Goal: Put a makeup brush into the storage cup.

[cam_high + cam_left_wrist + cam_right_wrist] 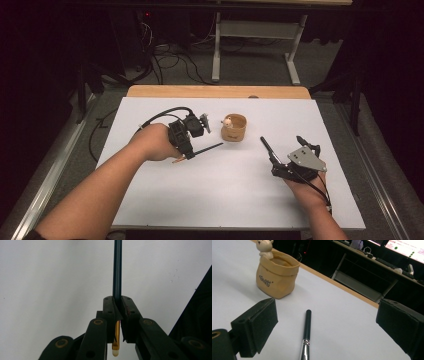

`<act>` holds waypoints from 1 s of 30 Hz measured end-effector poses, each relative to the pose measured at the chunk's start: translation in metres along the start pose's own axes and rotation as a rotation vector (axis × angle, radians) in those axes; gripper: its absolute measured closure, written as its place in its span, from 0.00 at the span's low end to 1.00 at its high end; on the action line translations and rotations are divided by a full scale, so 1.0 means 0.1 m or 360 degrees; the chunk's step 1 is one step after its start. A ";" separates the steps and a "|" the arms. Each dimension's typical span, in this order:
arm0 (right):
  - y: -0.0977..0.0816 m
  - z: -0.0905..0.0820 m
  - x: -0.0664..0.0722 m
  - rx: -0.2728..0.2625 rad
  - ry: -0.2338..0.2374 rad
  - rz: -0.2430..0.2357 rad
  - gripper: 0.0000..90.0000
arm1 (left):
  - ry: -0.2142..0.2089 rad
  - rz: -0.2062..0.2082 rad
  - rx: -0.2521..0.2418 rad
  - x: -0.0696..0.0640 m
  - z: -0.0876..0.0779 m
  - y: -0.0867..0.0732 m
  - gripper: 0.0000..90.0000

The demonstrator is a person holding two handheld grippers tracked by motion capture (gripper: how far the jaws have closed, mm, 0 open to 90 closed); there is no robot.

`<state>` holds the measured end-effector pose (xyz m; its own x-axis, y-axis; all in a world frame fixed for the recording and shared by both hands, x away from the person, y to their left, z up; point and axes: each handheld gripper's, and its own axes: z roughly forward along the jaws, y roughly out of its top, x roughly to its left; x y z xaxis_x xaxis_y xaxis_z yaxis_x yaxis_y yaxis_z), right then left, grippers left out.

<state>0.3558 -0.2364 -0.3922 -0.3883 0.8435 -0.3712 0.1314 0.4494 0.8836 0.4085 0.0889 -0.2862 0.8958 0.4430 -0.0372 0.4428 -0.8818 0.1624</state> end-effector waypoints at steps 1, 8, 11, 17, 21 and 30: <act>0.01 0.00 0.02 -0.0002 0.0000 -0.0042 0.06 | 0.0006 0.0010 0.0009 -0.01 0.02 0.02 0.92; 0.02 0.00 0.08 0.0003 -0.0023 -0.0173 0.07 | 0.0015 0.0019 0.0000 -0.04 0.05 0.05 0.92; 0.03 0.00 0.11 0.0008 -0.0034 -0.0221 0.07 | 0.0023 0.0018 -0.0004 -0.04 0.05 0.06 0.92; 0.03 0.00 0.14 0.0006 -0.0025 -0.0272 0.07 | 0.0031 0.0033 -0.0001 -0.07 0.06 0.06 0.92; 0.04 0.00 0.16 0.0001 -0.0034 -0.0312 0.07 | 0.0032 0.0031 0.0002 -0.07 0.07 0.06 0.92; 0.03 0.02 0.22 0.0019 -0.0064 -0.0414 0.07 | 0.0033 0.0027 0.0015 -0.07 0.09 0.09 0.92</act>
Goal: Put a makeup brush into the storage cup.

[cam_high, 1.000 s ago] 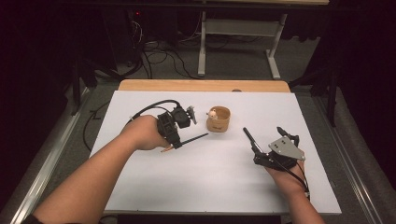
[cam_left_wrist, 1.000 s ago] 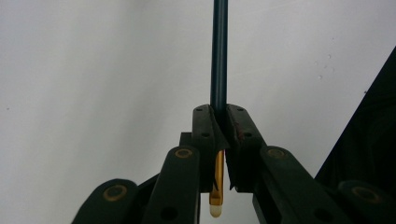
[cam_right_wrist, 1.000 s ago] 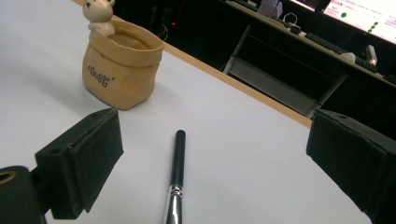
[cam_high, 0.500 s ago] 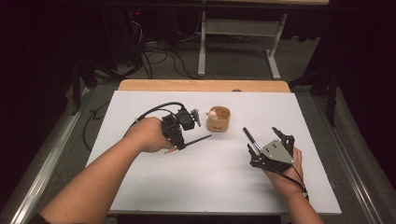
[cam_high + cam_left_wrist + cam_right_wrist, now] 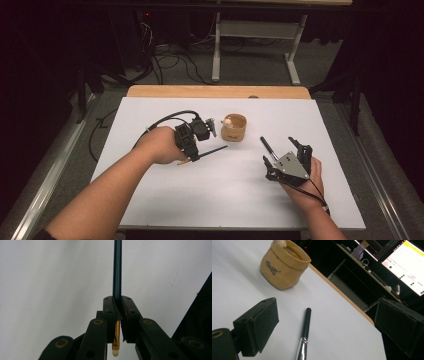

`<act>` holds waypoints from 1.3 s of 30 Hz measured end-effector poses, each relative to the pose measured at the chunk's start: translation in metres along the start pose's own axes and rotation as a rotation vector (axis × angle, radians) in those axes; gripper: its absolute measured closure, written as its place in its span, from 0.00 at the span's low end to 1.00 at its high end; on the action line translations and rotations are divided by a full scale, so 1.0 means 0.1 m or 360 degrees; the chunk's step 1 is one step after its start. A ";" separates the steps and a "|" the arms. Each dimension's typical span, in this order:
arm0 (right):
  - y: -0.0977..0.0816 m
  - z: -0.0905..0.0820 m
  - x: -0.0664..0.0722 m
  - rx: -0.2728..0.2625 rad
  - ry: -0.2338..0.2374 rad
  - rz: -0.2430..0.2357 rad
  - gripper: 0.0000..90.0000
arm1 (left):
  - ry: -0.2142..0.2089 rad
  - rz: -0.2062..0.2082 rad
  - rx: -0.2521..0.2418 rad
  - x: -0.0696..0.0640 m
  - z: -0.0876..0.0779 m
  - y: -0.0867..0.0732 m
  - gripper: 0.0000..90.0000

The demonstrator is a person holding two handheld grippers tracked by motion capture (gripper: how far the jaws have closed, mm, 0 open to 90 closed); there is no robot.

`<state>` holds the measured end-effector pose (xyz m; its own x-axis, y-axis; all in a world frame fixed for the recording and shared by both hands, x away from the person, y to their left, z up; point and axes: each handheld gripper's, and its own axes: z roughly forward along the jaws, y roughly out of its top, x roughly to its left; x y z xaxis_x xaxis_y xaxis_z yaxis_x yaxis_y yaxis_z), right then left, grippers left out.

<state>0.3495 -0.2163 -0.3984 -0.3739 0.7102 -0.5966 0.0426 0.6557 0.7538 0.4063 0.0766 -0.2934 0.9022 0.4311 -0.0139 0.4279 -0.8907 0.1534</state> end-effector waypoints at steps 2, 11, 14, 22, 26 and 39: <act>0.01 0.00 0.03 0.0012 -0.0009 -0.0026 0.07 | 0.0001 0.0003 0.0004 0.00 0.00 0.00 0.92; 0.03 0.03 0.13 0.0073 -0.0075 -0.0222 0.07 | 0.0019 -0.0007 -0.0012 0.00 -0.03 0.02 0.92; 0.05 0.06 0.16 0.0096 -0.0098 -0.0326 0.07 | 0.0023 0.0001 -0.0010 -0.01 -0.04 0.03 0.92; 0.08 0.05 0.23 0.0128 -0.0134 -0.0494 0.08 | 0.0024 -0.0001 -0.0010 -0.03 -0.03 0.05 0.92; 0.09 0.05 0.25 0.0128 -0.0123 -0.0527 0.08 | 0.0024 0.0002 0.0013 -0.04 -0.02 0.10 0.92; 0.13 0.03 0.36 0.0130 -0.0171 -0.0717 0.10 | 0.0034 0.0037 0.0025 -0.10 -0.07 0.20 0.92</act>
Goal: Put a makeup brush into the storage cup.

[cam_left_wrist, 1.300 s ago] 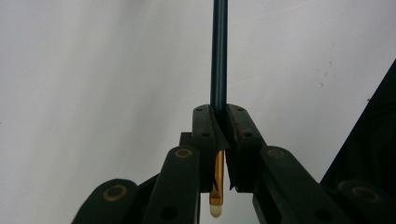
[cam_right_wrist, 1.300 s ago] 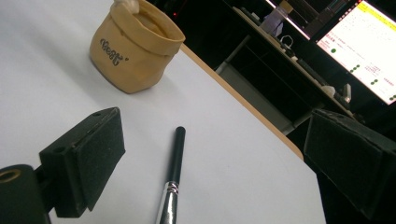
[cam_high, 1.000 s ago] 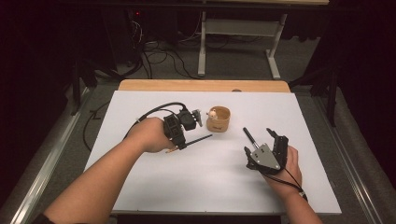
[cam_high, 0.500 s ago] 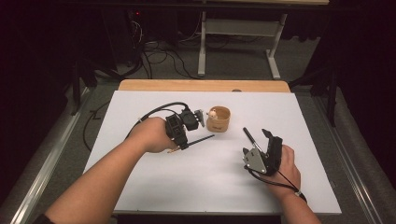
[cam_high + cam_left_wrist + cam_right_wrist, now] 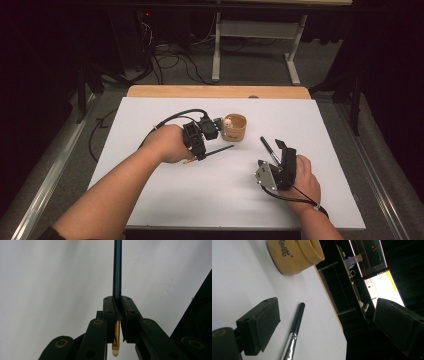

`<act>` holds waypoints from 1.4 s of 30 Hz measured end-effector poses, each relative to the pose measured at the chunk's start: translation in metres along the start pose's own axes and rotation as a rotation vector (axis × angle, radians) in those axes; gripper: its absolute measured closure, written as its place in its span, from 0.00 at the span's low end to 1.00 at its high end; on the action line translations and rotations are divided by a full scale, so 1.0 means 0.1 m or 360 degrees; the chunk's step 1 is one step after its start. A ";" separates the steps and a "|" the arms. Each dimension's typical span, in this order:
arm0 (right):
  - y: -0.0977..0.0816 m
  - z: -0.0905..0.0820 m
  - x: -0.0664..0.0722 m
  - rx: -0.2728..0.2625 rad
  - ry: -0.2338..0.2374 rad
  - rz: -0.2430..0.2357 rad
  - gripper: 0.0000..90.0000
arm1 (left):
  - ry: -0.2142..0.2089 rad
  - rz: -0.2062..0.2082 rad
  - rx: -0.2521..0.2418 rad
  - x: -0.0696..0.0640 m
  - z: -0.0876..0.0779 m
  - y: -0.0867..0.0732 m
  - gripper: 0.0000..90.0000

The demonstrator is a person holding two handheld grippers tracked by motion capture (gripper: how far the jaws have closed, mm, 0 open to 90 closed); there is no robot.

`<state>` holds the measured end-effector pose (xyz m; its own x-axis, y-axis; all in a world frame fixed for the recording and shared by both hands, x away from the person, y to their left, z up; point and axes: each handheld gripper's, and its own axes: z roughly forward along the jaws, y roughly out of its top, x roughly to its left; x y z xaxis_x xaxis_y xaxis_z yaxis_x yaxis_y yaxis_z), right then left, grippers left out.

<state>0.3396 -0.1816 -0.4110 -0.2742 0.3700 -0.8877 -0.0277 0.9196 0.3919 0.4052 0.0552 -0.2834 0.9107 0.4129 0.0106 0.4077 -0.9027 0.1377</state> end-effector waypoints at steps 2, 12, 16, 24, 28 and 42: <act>0.01 0.00 0.01 -0.0018 -0.0004 -0.0068 0.11 | 0.0005 0.0009 0.0010 -0.02 0.01 0.04 0.92; 0.07 -0.02 0.09 -0.0056 0.0021 -0.0120 0.16 | 0.0004 0.0071 0.0034 -0.09 0.07 0.17 0.92; 0.10 -0.04 0.08 -0.0076 0.0018 -0.0181 0.18 | 0.0016 0.0089 0.0033 -0.11 0.11 0.20 0.92; 0.13 -0.04 0.13 -0.0081 0.0047 -0.0238 0.20 | 0.0017 0.0115 0.0038 -0.13 0.15 0.28 0.92; 0.14 -0.06 0.15 -0.0074 0.0040 -0.0253 0.23 | 0.0020 0.0121 0.0036 -0.12 0.15 0.31 0.92; 0.16 -0.09 0.16 -0.0114 0.0036 -0.0290 0.31 | 0.0019 0.0170 0.0042 -0.21 0.18 0.43 0.92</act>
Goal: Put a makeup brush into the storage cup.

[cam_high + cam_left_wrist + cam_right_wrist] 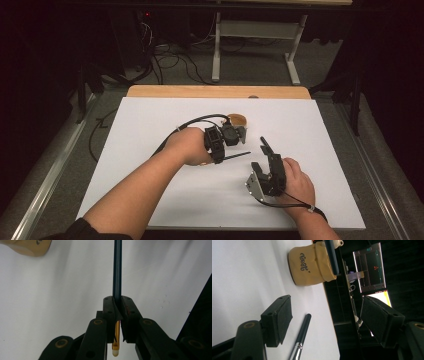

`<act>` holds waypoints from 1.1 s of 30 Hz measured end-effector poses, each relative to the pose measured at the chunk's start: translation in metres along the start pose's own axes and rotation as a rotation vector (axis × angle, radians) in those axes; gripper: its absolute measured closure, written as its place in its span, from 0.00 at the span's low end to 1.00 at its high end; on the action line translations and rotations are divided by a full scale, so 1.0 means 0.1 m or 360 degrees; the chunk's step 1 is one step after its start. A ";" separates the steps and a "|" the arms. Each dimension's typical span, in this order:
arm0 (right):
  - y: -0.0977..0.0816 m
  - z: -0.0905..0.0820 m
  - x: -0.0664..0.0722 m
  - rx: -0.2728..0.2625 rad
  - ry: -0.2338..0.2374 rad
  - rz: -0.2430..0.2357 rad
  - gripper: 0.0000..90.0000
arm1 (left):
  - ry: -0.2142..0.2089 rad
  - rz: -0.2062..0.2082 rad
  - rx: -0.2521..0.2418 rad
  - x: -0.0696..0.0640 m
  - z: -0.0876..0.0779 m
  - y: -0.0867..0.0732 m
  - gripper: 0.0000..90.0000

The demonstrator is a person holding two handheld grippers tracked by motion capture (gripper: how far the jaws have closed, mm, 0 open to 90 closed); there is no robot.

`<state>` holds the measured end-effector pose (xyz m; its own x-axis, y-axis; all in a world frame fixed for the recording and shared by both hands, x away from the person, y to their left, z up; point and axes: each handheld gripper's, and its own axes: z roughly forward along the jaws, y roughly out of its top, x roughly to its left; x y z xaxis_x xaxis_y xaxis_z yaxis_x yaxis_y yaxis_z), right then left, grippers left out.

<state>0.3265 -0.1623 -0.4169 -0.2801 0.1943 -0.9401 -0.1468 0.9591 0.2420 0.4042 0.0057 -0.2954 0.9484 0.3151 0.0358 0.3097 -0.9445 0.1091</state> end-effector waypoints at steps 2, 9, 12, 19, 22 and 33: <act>0.00 0.00 -0.01 -0.0019 0.0013 -0.0012 0.32 | 0.0000 0.0003 -0.0016 -0.01 -0.01 0.01 0.92; 0.00 -0.02 0.00 -0.0006 0.0007 -0.0012 0.40 | -0.0011 0.0033 0.0005 -0.04 0.04 0.03 0.92; 0.01 -0.02 0.01 -0.0012 0.0016 -0.0012 0.45 | -0.0014 0.0044 0.0001 -0.05 0.05 0.04 0.92; 0.04 -0.03 0.01 -0.0021 0.0038 -0.0014 0.53 | -0.0003 0.0044 -0.0005 -0.06 0.07 0.06 0.92; 0.04 -0.05 0.01 -0.0032 0.0038 -0.0016 0.57 | -0.0010 0.0052 0.0001 -0.07 0.09 0.08 0.92; 0.08 -0.08 0.01 -0.0064 0.0057 -0.0040 0.74 | -0.0014 0.0053 -0.0005 -0.08 0.13 0.10 0.92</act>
<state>0.3173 -0.1557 -0.4142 -0.3097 0.1619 -0.9369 -0.1920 0.9545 0.2284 0.4008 -0.0073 -0.3079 0.9587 0.2827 0.0307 0.2779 -0.9542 0.1110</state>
